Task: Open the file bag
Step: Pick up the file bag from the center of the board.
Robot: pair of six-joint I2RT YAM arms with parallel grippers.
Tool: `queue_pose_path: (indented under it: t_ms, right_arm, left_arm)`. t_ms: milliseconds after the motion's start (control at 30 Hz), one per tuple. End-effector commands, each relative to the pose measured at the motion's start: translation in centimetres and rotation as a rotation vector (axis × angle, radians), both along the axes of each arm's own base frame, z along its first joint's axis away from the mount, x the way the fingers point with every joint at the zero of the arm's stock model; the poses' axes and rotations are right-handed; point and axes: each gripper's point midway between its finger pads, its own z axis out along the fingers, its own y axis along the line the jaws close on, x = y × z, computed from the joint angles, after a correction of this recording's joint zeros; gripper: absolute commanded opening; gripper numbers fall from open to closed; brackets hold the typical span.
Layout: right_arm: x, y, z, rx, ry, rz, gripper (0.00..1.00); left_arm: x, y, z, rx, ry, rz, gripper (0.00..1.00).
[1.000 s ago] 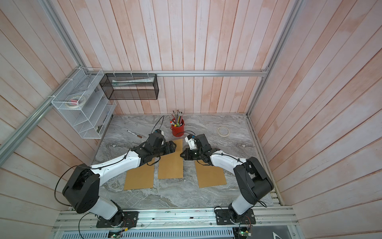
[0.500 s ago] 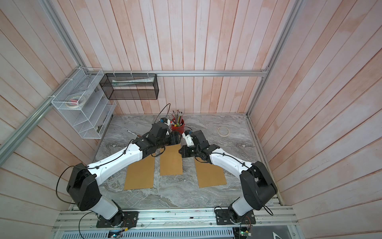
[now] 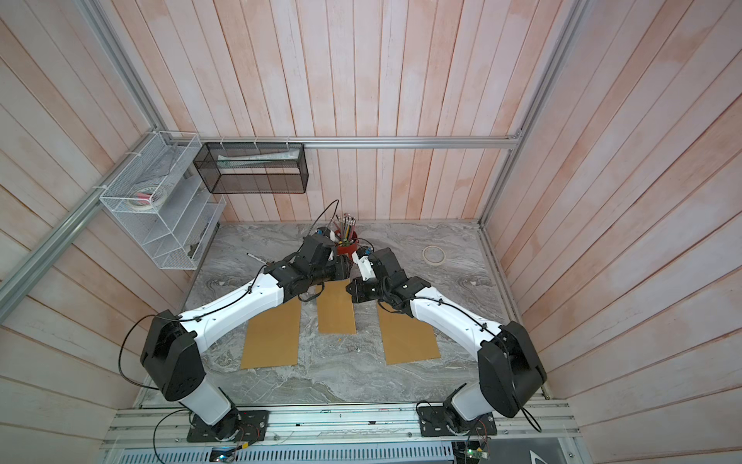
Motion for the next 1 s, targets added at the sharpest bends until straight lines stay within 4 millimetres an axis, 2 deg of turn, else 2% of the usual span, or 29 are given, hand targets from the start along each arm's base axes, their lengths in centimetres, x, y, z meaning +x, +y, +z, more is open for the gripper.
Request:
queue_pose_path:
  t_ms: [0,167,967]
  right_arm:
    - [0.1,0.4,2.2,0.006,-0.057,0.012,0.0]
    - [0.5,0.7,3.0,0.006,-0.07,0.008,0.0]
    - [2.4,3.0,6.0,-0.01,-0.126,0.013,0.0]
  left_arm:
    - [0.5,-0.5,0.4,0.022,-0.017,-0.002,0.56]
    - [0.7,-0.8,1.0,0.023,-0.026,-0.006,0.47]
    - [0.8,-0.9,3.1,0.008,-0.064,-0.002,0.18]
